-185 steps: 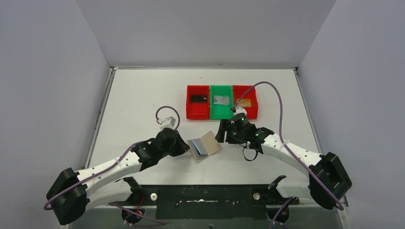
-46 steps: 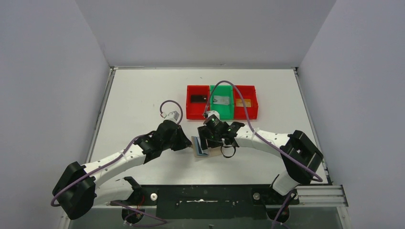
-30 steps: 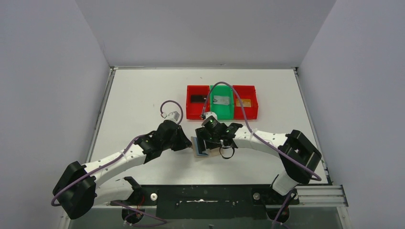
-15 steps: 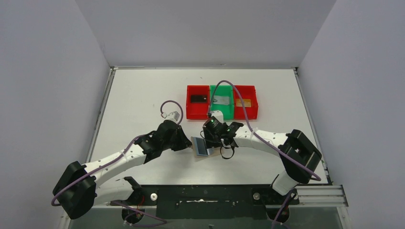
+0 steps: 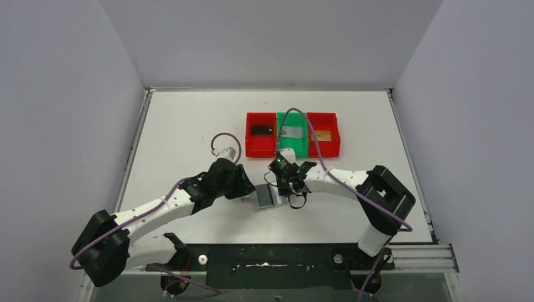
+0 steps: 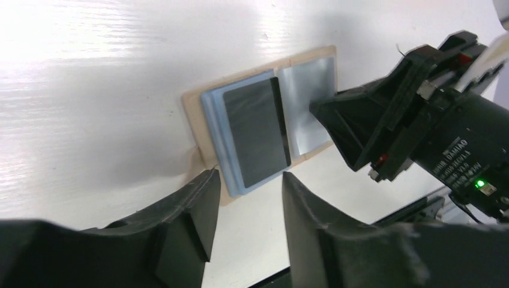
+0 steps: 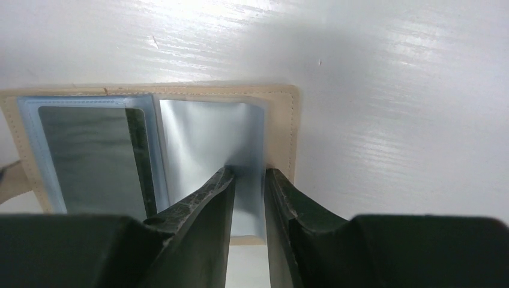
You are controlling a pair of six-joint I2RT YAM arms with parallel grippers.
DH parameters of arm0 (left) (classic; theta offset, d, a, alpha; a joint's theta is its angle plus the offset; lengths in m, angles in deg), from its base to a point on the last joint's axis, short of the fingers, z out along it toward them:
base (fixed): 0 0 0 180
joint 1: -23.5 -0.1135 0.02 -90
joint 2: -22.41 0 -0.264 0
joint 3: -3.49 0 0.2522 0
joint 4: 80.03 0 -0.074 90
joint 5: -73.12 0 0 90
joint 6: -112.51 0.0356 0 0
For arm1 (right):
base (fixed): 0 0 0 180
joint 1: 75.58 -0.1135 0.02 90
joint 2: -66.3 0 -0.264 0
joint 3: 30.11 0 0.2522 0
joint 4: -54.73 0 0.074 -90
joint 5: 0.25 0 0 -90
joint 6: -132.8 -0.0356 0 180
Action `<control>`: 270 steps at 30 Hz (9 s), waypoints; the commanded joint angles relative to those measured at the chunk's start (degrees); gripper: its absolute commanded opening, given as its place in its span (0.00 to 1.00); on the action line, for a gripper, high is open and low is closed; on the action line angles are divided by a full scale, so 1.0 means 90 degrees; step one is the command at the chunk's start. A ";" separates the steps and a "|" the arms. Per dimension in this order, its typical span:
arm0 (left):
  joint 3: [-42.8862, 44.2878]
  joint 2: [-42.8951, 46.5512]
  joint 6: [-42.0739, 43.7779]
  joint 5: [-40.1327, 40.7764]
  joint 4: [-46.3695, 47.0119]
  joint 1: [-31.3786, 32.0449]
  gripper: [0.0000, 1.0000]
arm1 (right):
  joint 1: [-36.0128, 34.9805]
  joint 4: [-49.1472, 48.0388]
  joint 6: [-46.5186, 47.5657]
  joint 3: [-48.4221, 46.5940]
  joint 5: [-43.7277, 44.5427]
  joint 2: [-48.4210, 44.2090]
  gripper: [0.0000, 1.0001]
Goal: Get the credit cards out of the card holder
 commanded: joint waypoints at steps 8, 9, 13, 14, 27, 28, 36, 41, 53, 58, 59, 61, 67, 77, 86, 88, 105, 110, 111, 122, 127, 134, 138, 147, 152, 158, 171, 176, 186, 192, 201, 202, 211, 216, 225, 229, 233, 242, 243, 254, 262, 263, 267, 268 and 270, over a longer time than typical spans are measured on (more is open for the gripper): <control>0.1094 -0.0253 0.0029 -0.0228 0.0366 -0.0073 0.52 | 0.0051 -0.0400 -0.0375 0.0442 -0.0102 0.0001 0.26; 0.1062 -0.0396 -0.0039 -0.0491 0.0644 -0.0072 0.50 | 0.0085 -0.0489 -0.0396 0.0490 -0.0166 -0.0046 0.26; 0.0966 -0.1169 -0.0467 -0.0963 0.1313 -0.0045 0.40 | 0.0374 -0.0973 -0.0537 0.0838 -0.0699 -0.0264 0.26; 0.0946 -0.1370 -0.0528 -0.1006 0.1377 -0.0047 0.38 | 0.0477 -0.1152 -0.0580 0.0972 -0.0880 -0.0326 0.26; 0.2628 -0.3680 -0.0192 -0.0611 0.0309 0.0390 0.29 | 0.0992 -0.2178 -0.0743 0.1755 -0.1812 -0.0809 0.30; 0.2879 -0.3841 -0.0148 -0.0442 -0.0099 0.0433 0.29 | 0.0995 -0.2213 -0.0763 0.1797 -0.1815 -0.0838 0.30; 0.3483 -0.4555 -0.0063 0.0157 -0.1319 0.0600 0.18 | 0.1077 -0.2419 -0.0847 0.2051 -0.1777 -0.1252 0.30; 0.3401 -0.4657 -0.0110 0.0119 -0.1221 0.0622 0.14 | 0.1122 -0.2279 -0.0870 0.2121 -0.1459 -0.1902 0.28; 0.3421 -0.4606 -0.0099 0.0046 -0.1057 0.0633 0.13 | 0.1127 -0.3219 -0.0857 0.2437 -0.2315 -0.2517 0.16; 0.3484 -0.4622 -0.0073 0.0012 -0.1040 0.0628 0.13 | 0.1132 -0.3644 -0.0822 0.2500 -0.2870 -0.1911 0.13; 0.3486 -0.4608 -0.0073 0.0010 -0.1026 0.0630 0.13 | 0.1132 -0.3769 -0.0823 0.2533 -0.2997 -0.1777 0.13; 0.3486 -0.4568 -0.0078 0.0013 -0.1023 0.0627 0.13 | 0.1140 -0.4010 -0.0853 0.2584 -0.3160 -0.1510 0.13; 0.3533 -0.4121 0.0005 0.0395 -0.1182 0.0610 0.21 | 0.1234 -0.3803 -0.1047 0.2553 -0.2907 -0.1123 0.17; 0.2639 -0.2454 -0.0166 0.0877 -0.1252 0.0549 0.35 | 0.1347 -0.3781 -0.1050 0.2371 -0.3188 -0.1085 0.25; 0.1244 -0.1952 -0.0764 0.0489 -0.0429 0.0597 0.36 | 0.1342 -0.3804 -0.0926 0.1968 -0.3586 -0.0938 0.31; 0.1144 -0.2005 -0.0821 0.0487 -0.0385 0.0599 0.36 | 0.1340 -0.3851 -0.0912 0.1895 -0.3724 -0.0805 0.32; 0.1131 -0.2488 -0.0722 0.0550 -0.0553 0.0722 0.19 | 0.1318 -0.4185 -0.1027 0.1718 -0.4252 -0.0115 0.27; 0.1182 -0.2516 -0.0662 0.0606 -0.0608 0.0749 0.17 | 0.1338 -0.4408 -0.1105 0.1781 -0.4444 -0.0141 0.20; 0.1181 -0.2518 -0.0652 0.0619 -0.0595 0.0758 0.17 | 0.1339 -0.4422 -0.1116 0.1763 -0.4501 -0.0115 0.21; 0.1114 -0.2499 -0.0633 0.0641 -0.0559 0.0777 0.12 | 0.1416 -0.4007 -0.1290 0.1763 -0.4062 -0.0011 0.24; 0.1124 -0.2551 -0.0591 0.0634 -0.0526 0.0777 0.07 | 0.1408 -0.3657 -0.1138 0.1756 -0.3626 0.0002 0.27; 0.1146 -0.2653 -0.0526 0.0519 -0.0364 0.0800 0.02 | 0.1337 -0.4254 -0.1185 0.1846 -0.4167 0.0060 0.16; 0.1193 -0.2682 -0.0532 0.0560 -0.0409 0.0796 0.01 | 0.1412 -0.4635 -0.1373 0.2067 -0.4224 -0.0127 0.06; 0.1191 -0.2757 -0.0571 0.0794 -0.0708 0.0797 0.00 | 0.1898 -0.5435 -0.1728 0.2586 -0.4756 -0.0487 0.00; 0.1199 -0.2780 -0.0513 0.0809 -0.0685 0.0803 0.00 | 0.2088 -0.5377 -0.1727 0.2767 -0.4790 -0.0568 0.00; 0.1309 -0.2831 -0.0241 0.0820 -0.0676 0.0806 0.00 | 0.2118 -0.5011 -0.1665 0.2930 -0.4544 -0.0862 0.00; 0.1896 -0.2507 0.0104 0.0912 -0.0731 0.0806 0.26 | 0.2137 -0.5069 -0.1820 0.3240 -0.4251 -0.0854 0.05; 0.1949 -0.2343 0.0222 0.0444 0.0017 0.0825 0.37 | 0.2137 -0.5055 -0.1906 0.3274 -0.4125 -0.0810 0.07; 0.1943 -0.3002 0.0190 0.0208 -0.0115 0.0929 0.33 | 0.2185 -0.4997 -0.1888 0.3280 -0.4075 -0.0811 0.09; 0.1883 -0.3235 0.0018 0.0388 -0.0477 0.1040 0.21 | 0.2195 -0.5245 -0.1999 0.3357 -0.4206 -0.0814 0.17; 0.1838 -0.3386 -0.0118 0.0549 -0.0628 0.1220 0.10 | 0.2244 -0.5831 -0.2321 0.3520 -0.4414 -0.0643 0.25; 0.1837 -0.3388 -0.0142 0.0568 -0.0652 0.1225 0.10 | 0.2253 -0.5843 -0.2331 0.3544 -0.4403 -0.0656 0.23; 0.1922 -0.3269 -0.0188 0.0974 -0.0944 0.1226 0.09 | 0.2427 -0.5875 -0.2240 0.3749 -0.4360 -0.1005 0.05; 0.1932 -0.3144 -0.0152 0.1070 -0.0969 0.1183 0.09 | 0.2557 -0.5635 -0.2110 0.3813 -0.4346 -0.1220 0.05; 0.2014 -0.3288 -0.0010 0.0927 -0.0894 0.1186 0.08 | 0.2557 -0.6230 -0.2335 0.3788 -0.4700 -0.0824 0.22; 0.1956 -0.3261 -0.0051 0.0927 -0.0897 0.1196 0.07 | 0.2539 -0.6594 -0.2491 0.3806 -0.4817 -0.0667 0.25; 0.1934 -0.3232 -0.0081 0.0964 -0.0935 0.1196 0.07 | 0.2543 -0.6515 -0.2440 0.3834 -0.4757 -0.0724 0.16; 0.1895 -0.3055 -0.0110 0.1103 -0.0954 0.1177 0.07 | 0.2587 -0.5759 -0.2057 0.3832 -0.4328 -0.1327 0.00; 0.1901 -0.3039 -0.0095 0.1104 -0.0942 0.1177 0.06 | 0.2587 -0.5700 -0.2023 0.3825 -0.4301 -0.1369 0.00; 0.1948 -0.3094 -0.0005 0.0957 -0.0771 0.1168 0.06 | 0.2579 -0.6203 -0.2176 0.3816 -0.4716 -0.1067 0.14; 0.1962 -0.3045 -0.0005 0.1023 -0.0856 0.1167 0.06 | 0.2588 -0.6487 -0.2349 0.3861 -0.4742 -0.0911 0.06; 0.1947 -0.3012 -0.0018 0.1067 -0.0861 0.1167 0.07 | 0.2587 -0.6312 -0.2306 0.3865 -0.4591 -0.1020 0.03; 0.1840 -0.2764 -0.0072 0.1211 -0.0830 0.1143 0.09 | 0.2629 -0.5529 -0.2050 0.3872 -0.4080 -0.1632 0.00; 0.1825 -0.2707 -0.0080 0.1232 -0.0830 0.1130 0.09 | 0.2642 -0.5393 -0.1988 0.3870 -0.4019 -0.1757 0.00; 0.1799 -0.2595 -0.0083 0.1267 -0.0822 0.1086 0.10 | 0.2664 -0.5184 -0.1860 0.3821 -0.4001 -0.1932 0.00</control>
